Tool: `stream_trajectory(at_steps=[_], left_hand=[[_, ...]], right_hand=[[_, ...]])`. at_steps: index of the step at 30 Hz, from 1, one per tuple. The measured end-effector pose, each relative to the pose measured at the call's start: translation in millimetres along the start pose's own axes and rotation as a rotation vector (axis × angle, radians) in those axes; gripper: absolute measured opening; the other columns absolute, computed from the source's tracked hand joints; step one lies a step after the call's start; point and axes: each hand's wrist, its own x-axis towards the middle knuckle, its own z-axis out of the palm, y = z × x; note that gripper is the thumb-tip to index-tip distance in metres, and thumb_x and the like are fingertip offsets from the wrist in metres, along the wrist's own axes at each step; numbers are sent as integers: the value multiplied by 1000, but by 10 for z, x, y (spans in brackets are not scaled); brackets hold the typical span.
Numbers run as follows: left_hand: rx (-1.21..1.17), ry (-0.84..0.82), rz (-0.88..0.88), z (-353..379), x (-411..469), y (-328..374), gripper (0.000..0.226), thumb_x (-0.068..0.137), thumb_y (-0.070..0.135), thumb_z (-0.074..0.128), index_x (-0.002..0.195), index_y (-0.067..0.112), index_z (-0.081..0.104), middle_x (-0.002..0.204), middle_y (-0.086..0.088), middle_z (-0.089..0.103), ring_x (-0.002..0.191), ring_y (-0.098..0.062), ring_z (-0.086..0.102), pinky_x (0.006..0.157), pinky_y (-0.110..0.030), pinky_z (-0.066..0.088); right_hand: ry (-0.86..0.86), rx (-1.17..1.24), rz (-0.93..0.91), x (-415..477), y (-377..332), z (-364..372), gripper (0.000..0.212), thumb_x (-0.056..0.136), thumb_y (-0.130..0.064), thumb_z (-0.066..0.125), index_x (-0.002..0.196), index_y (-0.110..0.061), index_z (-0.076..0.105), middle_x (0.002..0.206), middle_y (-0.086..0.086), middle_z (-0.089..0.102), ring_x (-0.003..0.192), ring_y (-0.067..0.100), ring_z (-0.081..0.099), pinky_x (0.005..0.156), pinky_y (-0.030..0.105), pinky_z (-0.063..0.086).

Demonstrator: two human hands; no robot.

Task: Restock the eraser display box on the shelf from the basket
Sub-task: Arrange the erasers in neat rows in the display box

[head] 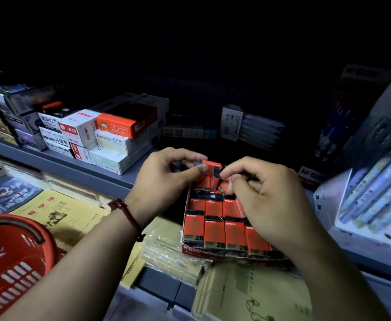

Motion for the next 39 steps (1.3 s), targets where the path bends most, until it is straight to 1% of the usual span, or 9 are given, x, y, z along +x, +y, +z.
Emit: stream_trajectory(at_steps=[3,9,17,21,23,27,31,34,39], left_hand=[[-3,62,11,30,-23,9,10,84,23,82,93,27,81,97,-1,74,90,-11,71,88,-33,58],[-315,-32,-51,-78,-112,134,12,88,10,74,98,5,78,77,-1,76,65,-4,67,62,-14,50],[-338,-196,-27,-118,-186,128,29,74,11,79,97,-4,71,90,-27,75,80,-28,67,77,-30,57],[-272,-325,-24,-121,-210,148,29,78,5,78,106,4,68,85,-15,77,78,-27,64,69,-29,56],[-230,-352,-17,-140,-214,140,22,90,-9,64,106,4,69,84,-4,77,73,-13,67,62,-19,54],[-192,-263,-18,-161,-212,121,25,95,-16,49,99,-2,70,80,3,74,72,-4,69,60,-15,53],[-143,-196,-7,-116,-217,87,26,96,-12,50,98,2,71,82,4,75,72,-2,69,63,-14,52],[-142,-147,-10,-52,-223,82,24,96,-10,50,98,2,70,70,11,72,61,3,62,58,-9,47],[-109,-46,-10,46,-169,23,16,89,12,70,101,21,74,101,-3,72,79,-27,64,76,-36,55]], right_hand=[[6,24,2,-9,10,1,24,99,-13,60,93,-30,75,73,-1,73,55,22,66,49,43,50],[23,54,-6,-6,24,19,13,97,-18,67,92,-29,72,75,0,71,51,22,61,45,37,46],[105,214,24,14,-8,-42,9,93,-25,72,102,-24,69,83,-5,73,44,15,62,51,37,58],[74,252,11,16,-6,-56,7,93,-15,73,95,-21,73,71,-4,71,42,21,61,52,39,55],[60,241,3,14,4,-62,7,93,-13,73,92,-20,74,59,-6,67,41,19,58,52,37,54],[-38,125,-19,-9,13,-34,9,93,-22,74,88,-30,76,52,2,61,46,30,55,48,42,47],[-131,-35,-48,-1,9,-27,10,97,-27,68,92,-33,74,60,-25,59,52,5,51,55,26,37],[-161,-120,-66,7,-7,-24,9,98,-29,66,94,-33,73,74,-27,60,60,2,53,61,29,42],[-143,-201,-63,-3,-8,16,12,90,-20,73,89,-32,77,98,-17,58,61,1,54,58,19,37]])
